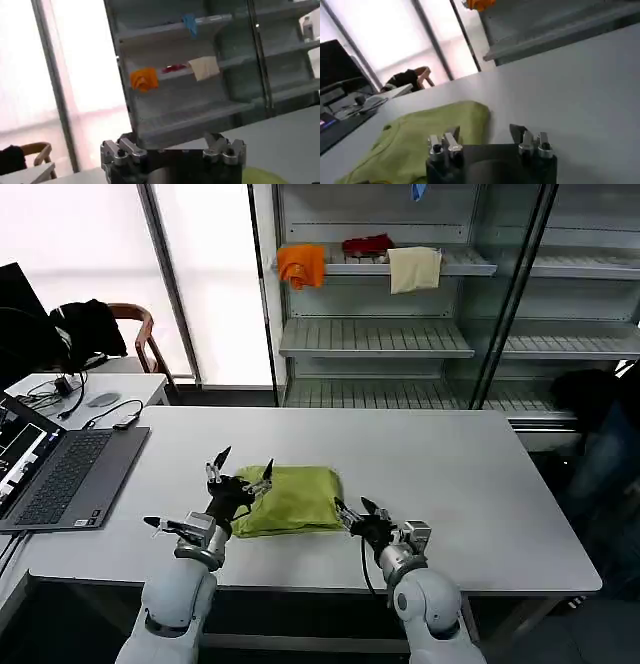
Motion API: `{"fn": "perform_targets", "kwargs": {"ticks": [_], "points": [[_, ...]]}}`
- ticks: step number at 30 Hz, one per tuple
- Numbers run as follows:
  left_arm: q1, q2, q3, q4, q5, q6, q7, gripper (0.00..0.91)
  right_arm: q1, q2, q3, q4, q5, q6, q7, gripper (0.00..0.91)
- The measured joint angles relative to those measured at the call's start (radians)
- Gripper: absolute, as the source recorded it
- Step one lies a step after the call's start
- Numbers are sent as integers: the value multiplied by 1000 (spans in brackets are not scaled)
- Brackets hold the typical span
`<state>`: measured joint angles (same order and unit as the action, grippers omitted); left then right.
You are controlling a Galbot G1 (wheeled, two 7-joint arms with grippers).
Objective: Fold and organize the clothes.
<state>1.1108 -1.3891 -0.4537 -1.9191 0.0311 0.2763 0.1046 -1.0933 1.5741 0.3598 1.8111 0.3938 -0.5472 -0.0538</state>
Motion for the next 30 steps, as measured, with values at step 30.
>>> {"fn": "perform_targets", "kwargs": {"ticks": [30], "points": [[112, -5, -112, 50, -45, -54, -44, 907, 52, -1, -14, -65, 135, -30, 117, 0]]}}
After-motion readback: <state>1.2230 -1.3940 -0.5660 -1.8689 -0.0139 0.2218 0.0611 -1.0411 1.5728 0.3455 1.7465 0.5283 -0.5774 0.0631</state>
